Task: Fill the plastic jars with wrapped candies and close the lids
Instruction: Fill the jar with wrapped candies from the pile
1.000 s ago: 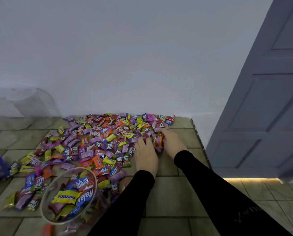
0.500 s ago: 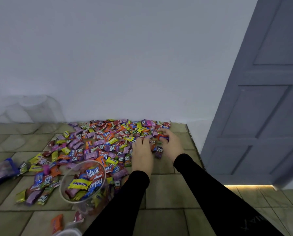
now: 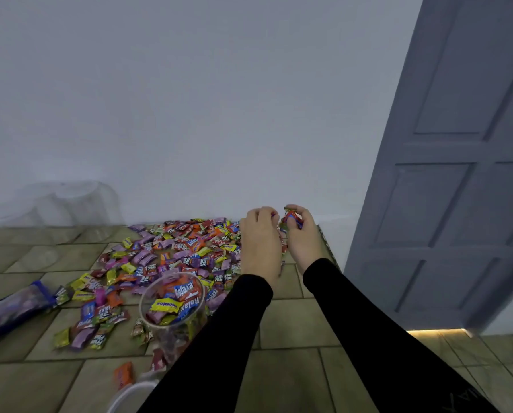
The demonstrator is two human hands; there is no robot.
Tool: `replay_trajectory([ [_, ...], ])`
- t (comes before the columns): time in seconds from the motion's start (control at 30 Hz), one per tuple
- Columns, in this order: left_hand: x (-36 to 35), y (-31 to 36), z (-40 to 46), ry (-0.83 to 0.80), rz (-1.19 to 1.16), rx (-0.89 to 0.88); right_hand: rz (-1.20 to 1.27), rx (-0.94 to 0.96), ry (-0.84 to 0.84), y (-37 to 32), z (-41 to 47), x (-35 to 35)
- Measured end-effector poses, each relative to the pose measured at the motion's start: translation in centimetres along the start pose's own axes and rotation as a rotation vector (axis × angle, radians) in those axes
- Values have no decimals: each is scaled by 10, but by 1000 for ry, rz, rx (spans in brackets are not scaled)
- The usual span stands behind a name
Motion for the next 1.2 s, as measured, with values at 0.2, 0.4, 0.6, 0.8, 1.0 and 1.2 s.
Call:
replay_trajectory([
  [0.2,55,11,4,50,-84,-32,130,8,18,-35,-30,-26],
  [0.4,112,-10,4,89,-161,-45,162,21,-18,-52,-62,-61],
  [0.6,160,-41,-8,60,-215,-42,140,86,-85,-64,-97,-103],
  [0.8,175,-73,-25,-8,-310,28,181,129,-32,-61,-119,-127],
  [1.0,170,-90,-39,-83,-371,67,165,212,43,-64,-131,-130],
  [1.2,167,-94,-48,-89,-367,81,197,155,71,-52,-134,-129],
])
Point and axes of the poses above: each hand's wrist, its own z-axis towards the middle knuckle, its own x-axis out of the back of the hand, y = z × x, the point moved 8 cm from there along z, towards the middle knuckle, and after that the axes turned 5 degrees about x, right-handed, at the moved point
